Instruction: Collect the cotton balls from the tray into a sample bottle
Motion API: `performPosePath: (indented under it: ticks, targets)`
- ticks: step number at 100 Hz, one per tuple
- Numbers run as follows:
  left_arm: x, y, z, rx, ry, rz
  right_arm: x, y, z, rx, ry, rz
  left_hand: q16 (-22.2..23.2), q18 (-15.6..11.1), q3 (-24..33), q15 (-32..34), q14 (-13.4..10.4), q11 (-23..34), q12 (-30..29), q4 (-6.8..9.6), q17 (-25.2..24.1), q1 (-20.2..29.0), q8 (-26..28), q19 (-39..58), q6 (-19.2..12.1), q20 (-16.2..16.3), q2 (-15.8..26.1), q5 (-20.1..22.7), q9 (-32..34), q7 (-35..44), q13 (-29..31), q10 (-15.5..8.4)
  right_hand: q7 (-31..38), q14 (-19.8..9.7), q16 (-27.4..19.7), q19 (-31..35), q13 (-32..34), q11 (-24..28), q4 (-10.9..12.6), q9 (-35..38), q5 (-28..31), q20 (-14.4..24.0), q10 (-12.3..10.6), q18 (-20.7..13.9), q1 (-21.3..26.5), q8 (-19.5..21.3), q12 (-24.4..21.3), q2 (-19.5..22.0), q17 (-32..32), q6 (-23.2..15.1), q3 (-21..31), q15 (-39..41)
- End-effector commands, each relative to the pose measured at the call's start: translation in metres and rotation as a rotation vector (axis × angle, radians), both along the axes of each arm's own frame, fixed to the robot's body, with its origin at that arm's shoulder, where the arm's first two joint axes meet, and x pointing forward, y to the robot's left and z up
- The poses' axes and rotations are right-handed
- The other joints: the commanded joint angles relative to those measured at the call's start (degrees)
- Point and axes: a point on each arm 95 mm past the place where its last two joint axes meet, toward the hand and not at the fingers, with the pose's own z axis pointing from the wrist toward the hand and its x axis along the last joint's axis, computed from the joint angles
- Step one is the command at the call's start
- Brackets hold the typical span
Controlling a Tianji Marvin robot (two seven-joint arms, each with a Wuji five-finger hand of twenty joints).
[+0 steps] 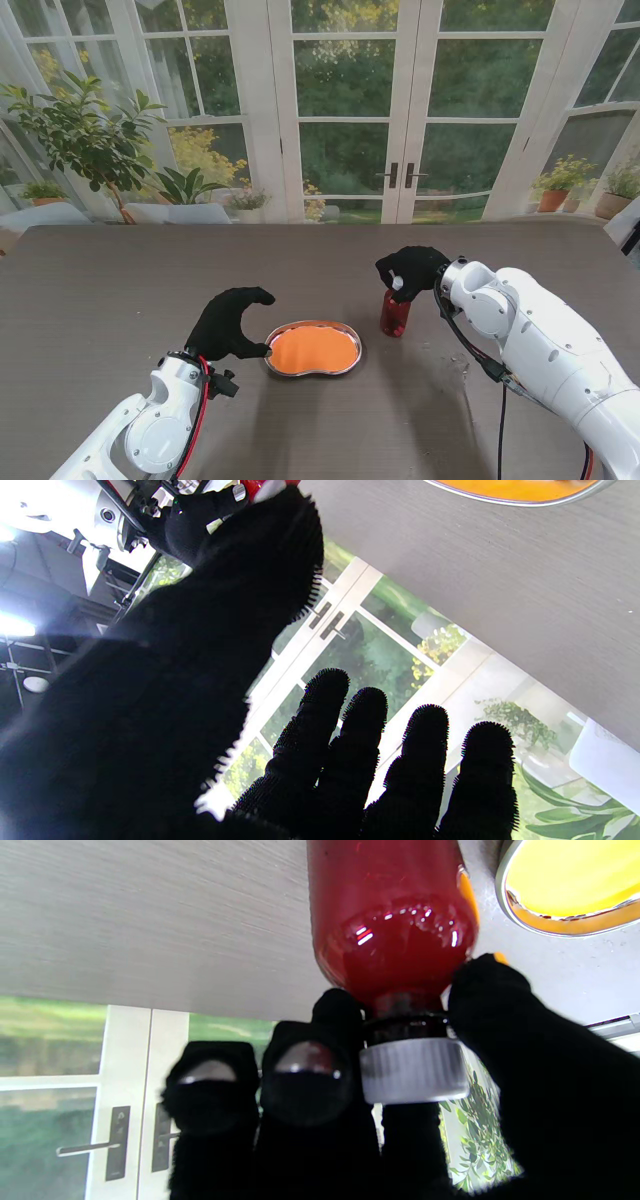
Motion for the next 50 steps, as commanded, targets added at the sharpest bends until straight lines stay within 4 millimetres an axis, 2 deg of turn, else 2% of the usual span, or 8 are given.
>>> performPosePath:
  ticks: [1,6,23,38,44,48,50]
  targets:
    - [-0.0008,-0.0022,-0.0002,0.002,0.012,-0.013,-0.0014,-0.0019,-0.0049,-0.020,0.014,0.002,0.8,0.3,-0.9,0.0,0.7,0.1,0.7,-1.23,-0.3,-1.4,0.2,-0.4,-4.7,0.8,48.4,0.2,1.4,0.5,-0.1,-0.6,0.9,-0.8,-1.3,-0.8,0.7,0.7,4.1,-0.2,0.7,-0.4,-6.7,1.7,2.2,1.9,-0.4,4.4,-0.9,-1.2,3.9,-1.2]
    - [-0.0007,-0.0022,-0.0004,0.001,0.013,-0.014,-0.0014,-0.0026,-0.0053,-0.022,0.013,0.003,0.8,0.3,-0.9,0.0,0.7,0.1,0.7,-1.22,-0.3,-1.4,0.2,-0.4,-4.7,0.8,48.4,0.2,1.3,0.5,-0.1,-0.6,-0.4,-1.0,-1.6,-0.9,0.7,0.6,4.1,-0.9,0.4,-0.5,-6.7,1.8,1.6,1.7,-0.3,5.0,-1.3,-0.5,2.9,-1.8]
    - [-0.0005,-0.0025,-0.0009,0.000,0.017,-0.015,-0.0014,-0.0052,-0.0054,-0.032,0.011,0.003,0.8,0.4,-0.7,0.1,0.9,0.1,0.7,-1.17,-0.2,-1.5,0.2,-0.5,-4.8,0.9,48.3,0.3,1.4,0.5,0.1,-0.4,-4.3,-0.1,-3.5,-1.6,0.7,0.3,3.0,-3.7,0.1,-0.7,-6.4,2.1,-0.3,2.3,-0.1,1.7,-3.8,0.8,2.0,-6.6]
    - [-0.0004,-0.0026,-0.0013,0.000,0.018,-0.016,-0.0014,-0.0063,-0.0056,-0.037,0.005,0.007,0.8,0.4,-0.5,0.1,0.9,0.1,0.7,-1.19,-0.1,-1.6,0.3,-0.5,-4.7,0.9,48.2,0.4,1.5,0.5,0.1,-0.5,-8.2,-0.5,-3.8,-1.7,0.7,0.4,3.7,-5.0,0.9,-0.8,-6.6,2.1,-2.7,4.1,-0.4,-0.5,-4.5,2.1,2.7,-8.0]
    - [-0.0006,-0.0026,-0.0014,0.001,0.019,-0.016,-0.0014,-0.0068,-0.0056,-0.040,0.004,0.007,0.8,0.4,-0.5,0.1,0.9,0.1,0.7,-1.20,-0.2,-1.6,0.3,-0.5,-4.7,0.9,48.1,0.4,1.5,0.5,0.1,-0.4,-10.3,-0.3,-3.9,-1.7,0.7,0.5,5.1,-5.5,1.2,-0.8,-6.5,2.1,-3.7,5.2,-0.6,-0.2,-4.8,2.8,2.8,-8.6]
    - [-0.0007,-0.0026,-0.0014,0.000,0.020,-0.015,-0.0013,-0.0073,-0.0056,-0.042,0.005,0.007,0.8,0.5,-0.4,0.1,0.9,0.1,0.7,-1.20,-0.1,-1.7,0.2,-0.5,-4.7,0.9,48.1,0.4,1.5,0.5,0.2,-0.3,-12.7,-0.3,-4.0,-1.7,0.7,0.5,7.7,-6.2,1.3,-0.8,-6.4,2.0,-5.0,6.9,-0.9,0.2,-5.1,3.6,2.8,-9.2]
    - [-0.0007,-0.0026,-0.0014,0.000,0.020,-0.015,-0.0014,-0.0075,-0.0056,-0.042,0.006,0.007,0.8,0.5,-0.4,0.1,0.9,0.1,0.7,-1.21,-0.1,-1.7,0.2,-0.5,-4.8,0.9,48.1,0.3,1.5,0.5,0.2,-0.3,-14.0,0.0,-4.1,-1.8,0.7,0.6,9.7,-6.7,1.5,-0.8,-6.3,2.1,-5.8,8.6,-1.2,0.7,-5.4,3.9,2.7,-9.8]
